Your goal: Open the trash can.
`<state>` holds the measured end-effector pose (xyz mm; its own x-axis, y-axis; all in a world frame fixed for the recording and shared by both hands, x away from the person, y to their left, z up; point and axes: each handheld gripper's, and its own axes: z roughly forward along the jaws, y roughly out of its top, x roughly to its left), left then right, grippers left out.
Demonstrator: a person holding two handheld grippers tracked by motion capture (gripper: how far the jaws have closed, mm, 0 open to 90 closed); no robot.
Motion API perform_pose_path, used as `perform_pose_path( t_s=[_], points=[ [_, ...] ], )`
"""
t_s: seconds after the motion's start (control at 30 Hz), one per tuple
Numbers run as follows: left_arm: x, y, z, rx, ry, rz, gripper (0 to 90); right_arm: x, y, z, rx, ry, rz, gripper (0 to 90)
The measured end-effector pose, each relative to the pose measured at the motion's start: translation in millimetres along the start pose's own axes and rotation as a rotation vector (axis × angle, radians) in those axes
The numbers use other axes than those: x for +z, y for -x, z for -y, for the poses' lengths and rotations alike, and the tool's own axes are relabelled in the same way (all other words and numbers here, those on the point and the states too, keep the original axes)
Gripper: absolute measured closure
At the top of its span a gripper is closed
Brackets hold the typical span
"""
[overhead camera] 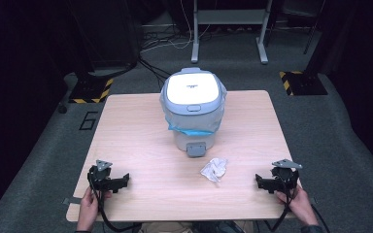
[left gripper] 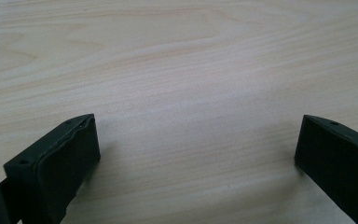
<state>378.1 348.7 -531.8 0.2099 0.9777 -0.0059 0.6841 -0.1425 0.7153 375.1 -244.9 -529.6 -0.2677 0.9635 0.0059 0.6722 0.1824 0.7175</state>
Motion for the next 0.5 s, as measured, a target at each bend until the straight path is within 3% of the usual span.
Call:
perform_pose_path(
  t_s=[0.33,0.5],
  points=[
    [-1.1,3.8,1.3,0.002,0.003,-0.003,0.1,1.0,3.0,-1.0,-0.029,0.001,-0.022,0.0],
    [0.5,3.2,-0.6,0.023,0.005,0.010,0.2,1.5,3.3,-1.6,-0.034,-0.002,-0.027,0.0]
  ],
)
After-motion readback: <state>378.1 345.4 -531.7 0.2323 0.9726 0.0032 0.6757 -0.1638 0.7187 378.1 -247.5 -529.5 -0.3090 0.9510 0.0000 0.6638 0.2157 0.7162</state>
